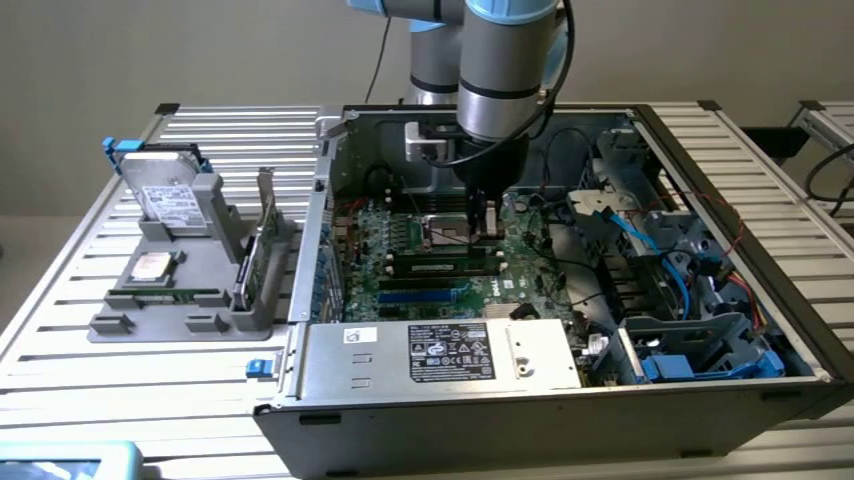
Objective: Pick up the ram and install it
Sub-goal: 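Press down the ram until it locks into place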
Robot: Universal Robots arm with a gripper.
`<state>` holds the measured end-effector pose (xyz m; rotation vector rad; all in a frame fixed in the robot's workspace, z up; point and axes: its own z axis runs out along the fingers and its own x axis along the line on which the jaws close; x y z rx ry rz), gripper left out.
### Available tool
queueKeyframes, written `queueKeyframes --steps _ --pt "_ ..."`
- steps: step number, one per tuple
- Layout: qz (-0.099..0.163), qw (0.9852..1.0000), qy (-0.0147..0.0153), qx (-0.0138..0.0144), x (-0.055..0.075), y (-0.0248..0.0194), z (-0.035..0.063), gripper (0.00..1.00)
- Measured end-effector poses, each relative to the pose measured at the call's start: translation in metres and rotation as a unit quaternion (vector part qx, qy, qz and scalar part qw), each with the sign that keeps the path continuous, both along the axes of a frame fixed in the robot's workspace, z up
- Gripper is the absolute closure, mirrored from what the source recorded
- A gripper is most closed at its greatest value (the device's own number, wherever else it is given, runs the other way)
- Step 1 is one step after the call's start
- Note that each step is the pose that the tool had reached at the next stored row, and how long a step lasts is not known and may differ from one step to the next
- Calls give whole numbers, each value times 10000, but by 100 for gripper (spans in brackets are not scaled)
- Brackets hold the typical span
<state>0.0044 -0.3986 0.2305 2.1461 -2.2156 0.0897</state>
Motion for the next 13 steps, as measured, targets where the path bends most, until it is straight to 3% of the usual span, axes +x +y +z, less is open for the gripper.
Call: queueKeyframes --steps 13 --pt "-14 10000 1 -1 0 0 -49 89"
